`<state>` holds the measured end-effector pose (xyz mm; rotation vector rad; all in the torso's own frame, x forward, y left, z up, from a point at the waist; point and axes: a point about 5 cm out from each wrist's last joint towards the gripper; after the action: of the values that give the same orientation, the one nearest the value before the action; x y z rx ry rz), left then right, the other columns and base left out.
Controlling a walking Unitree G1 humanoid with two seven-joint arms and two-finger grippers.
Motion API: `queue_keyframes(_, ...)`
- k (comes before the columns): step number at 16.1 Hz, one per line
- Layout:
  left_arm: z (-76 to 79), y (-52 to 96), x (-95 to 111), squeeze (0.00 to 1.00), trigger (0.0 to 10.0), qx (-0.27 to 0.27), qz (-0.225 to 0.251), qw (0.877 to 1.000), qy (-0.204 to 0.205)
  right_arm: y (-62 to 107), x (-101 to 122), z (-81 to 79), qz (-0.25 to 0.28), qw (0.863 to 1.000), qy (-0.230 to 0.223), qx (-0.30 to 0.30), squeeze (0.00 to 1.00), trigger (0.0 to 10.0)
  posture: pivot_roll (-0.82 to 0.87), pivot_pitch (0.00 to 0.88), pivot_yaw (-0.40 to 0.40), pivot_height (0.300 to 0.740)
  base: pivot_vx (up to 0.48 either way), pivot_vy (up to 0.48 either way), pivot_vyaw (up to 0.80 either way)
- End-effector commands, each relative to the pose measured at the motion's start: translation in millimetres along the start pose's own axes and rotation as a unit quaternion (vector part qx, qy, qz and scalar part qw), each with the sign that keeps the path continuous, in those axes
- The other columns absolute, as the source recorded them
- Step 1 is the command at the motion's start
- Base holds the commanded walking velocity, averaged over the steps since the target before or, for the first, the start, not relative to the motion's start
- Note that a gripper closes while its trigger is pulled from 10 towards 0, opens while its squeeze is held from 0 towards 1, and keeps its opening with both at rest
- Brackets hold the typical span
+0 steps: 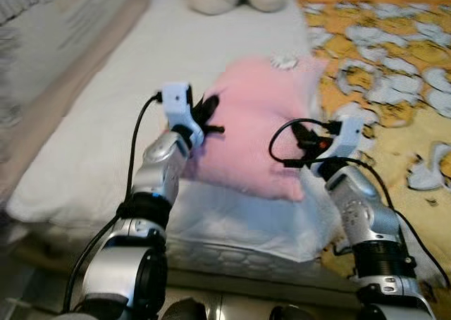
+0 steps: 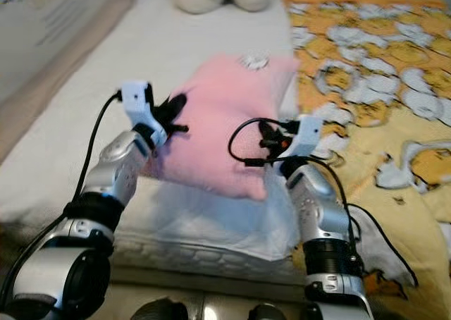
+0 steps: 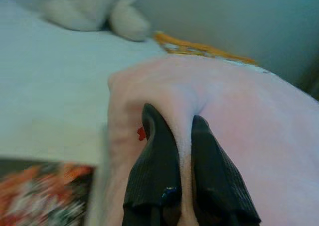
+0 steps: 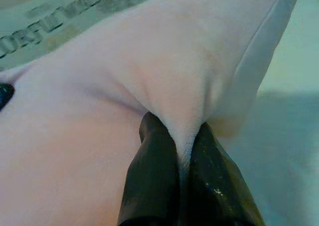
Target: Clean up the room
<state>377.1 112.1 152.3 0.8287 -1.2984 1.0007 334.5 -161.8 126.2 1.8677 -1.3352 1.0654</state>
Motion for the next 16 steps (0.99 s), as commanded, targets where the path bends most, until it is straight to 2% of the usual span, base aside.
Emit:
queue_keyframes(1,-7.2,0.8,16,0.00,0.0,0.020,0.032,0.999,-0.021,1.5,9,7.1,0.021,1.000,0.011,-0.017,0.00,0.0,-0.10,0.000,0.052,0.740,0.000,0.000,0.56)
queue_keyframes(4,-3.0,6.2,-1,0.00,0.0,0.010,0.002,0.999,-0.041,2.8,5,12.4,0.020,0.999,0.016,-0.035,0.00,0.0,-0.10,0.000,0.057,0.740,0.000,0.000,0.36)
queue_keyframes(6,-3.6,6.9,-2,0.00,0.0,0.004,0.001,0.998,-0.055,4.7,2,14.4,0.020,0.999,0.019,-0.041,0.00,0.0,-0.10,0.000,0.060,0.740,0.000,0.000,0.00)
queue_keyframes(12,-4.4,5.5,0,0.00,0.0,-0.006,0.000,0.998,-0.065,5.5,-4,9.7,0.019,0.999,0.032,-0.035,0.00,0.0,-0.12,0.000,0.074,0.740,0.000,0.480,0.00)
queue_keyframes(16,-1.4,3.8,-7,0.00,0.0,-0.008,-0.018,0.998,-0.053,11.8,-2,14.9,0.032,0.997,0.044,-0.048,0.00,0.0,-0.14,0.000,0.090,0.740,0.000,0.480,0.00)
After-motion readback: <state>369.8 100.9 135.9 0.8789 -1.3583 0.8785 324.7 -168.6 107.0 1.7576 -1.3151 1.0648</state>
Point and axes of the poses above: a point about 5 cm out from each wrist's last joint towards the gripper, its own y axis pointing back from the gripper into the wrist, its own x axis along the axis of the wrist's last joint, z = x × y, and after that the axes turned 9 degrees about -y, right-handed
